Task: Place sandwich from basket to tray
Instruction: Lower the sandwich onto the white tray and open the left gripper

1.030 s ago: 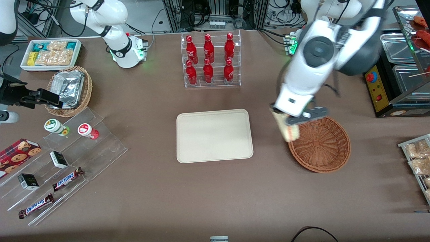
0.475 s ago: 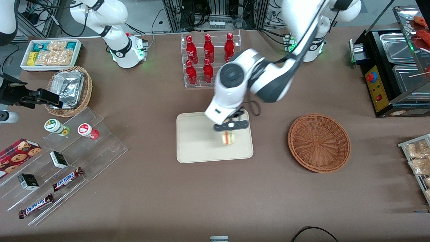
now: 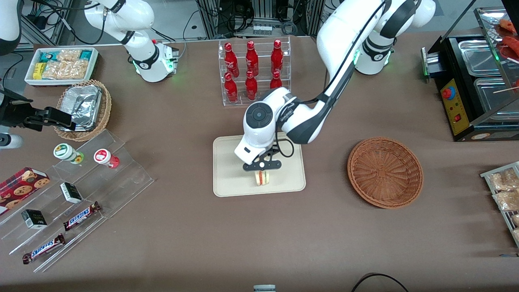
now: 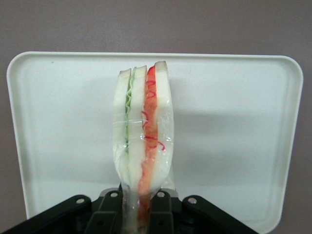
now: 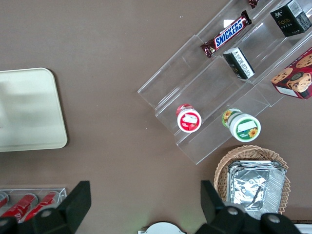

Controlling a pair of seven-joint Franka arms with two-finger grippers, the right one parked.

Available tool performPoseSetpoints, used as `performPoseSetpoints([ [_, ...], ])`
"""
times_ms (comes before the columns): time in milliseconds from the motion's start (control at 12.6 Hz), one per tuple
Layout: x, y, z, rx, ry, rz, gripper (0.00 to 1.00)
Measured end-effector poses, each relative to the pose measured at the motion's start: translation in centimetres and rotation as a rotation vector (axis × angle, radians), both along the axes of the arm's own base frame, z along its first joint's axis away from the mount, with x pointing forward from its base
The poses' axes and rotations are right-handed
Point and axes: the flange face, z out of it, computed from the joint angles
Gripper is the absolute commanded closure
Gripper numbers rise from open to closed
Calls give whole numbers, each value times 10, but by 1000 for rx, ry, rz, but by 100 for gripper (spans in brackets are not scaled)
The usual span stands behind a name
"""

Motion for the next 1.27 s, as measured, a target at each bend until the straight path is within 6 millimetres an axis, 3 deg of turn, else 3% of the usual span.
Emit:
performPoseSetpoints([
  [238,-5,-9,-30,37,0,-32,100],
  [317,-9,-12,-38,45,6,-42,93],
  [396,-15,-16,-44,51,11,-52,23],
  [475,-18,-19,-48,56,13,-60,0],
  [792,-18,-20,-45,75,9,-71,0],
  [950,-12,-18,-26,78,3,-63,0],
  [1109,0,-10,23,63,-29,-38,0],
  [1267,18,24,98,53,-35,22,0],
])
